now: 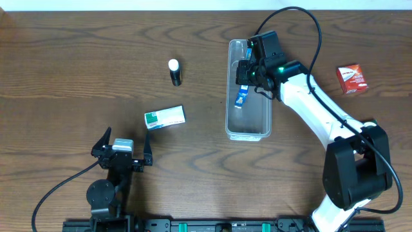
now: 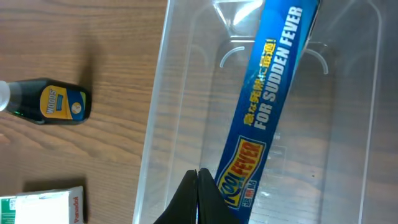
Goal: Pack container
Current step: 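Lower the blue box into the container with the right gripper, then push the blue box flat inside the container with the right gripper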
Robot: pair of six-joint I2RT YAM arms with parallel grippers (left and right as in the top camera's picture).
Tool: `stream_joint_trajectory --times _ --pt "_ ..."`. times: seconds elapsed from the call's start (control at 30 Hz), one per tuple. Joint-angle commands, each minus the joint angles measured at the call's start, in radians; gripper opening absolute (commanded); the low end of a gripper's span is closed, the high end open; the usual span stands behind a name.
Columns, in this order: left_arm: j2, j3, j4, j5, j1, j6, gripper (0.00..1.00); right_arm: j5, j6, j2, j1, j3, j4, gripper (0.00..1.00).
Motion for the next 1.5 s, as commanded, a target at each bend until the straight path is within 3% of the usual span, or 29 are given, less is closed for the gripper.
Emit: stream_joint_trajectory --times 0.0,0.53,1.0,1.47 --pt "-0.005 -0.021 -0.026 0.018 0.003 -0.005 0.98 0.015 -0.007 0.016 0.010 0.002 0.000 0.01" --pt "-0.005 -0.021 -0.026 0.018 0.003 -0.005 0.98 0.153 -0.031 0.048 0.009 0.026 -0.103 0.01" --pt "-0.005 -0.021 -0.026 0.018 0.003 -0.005 0.98 0.301 -0.097 0.048 0.008 0.307 -0.406 0.02" --pt "-0.005 -0.021 -0.026 0.018 0.003 -0.005 0.98 0.315 -0.104 0.048 -0.011 0.344 -0.448 0.04"
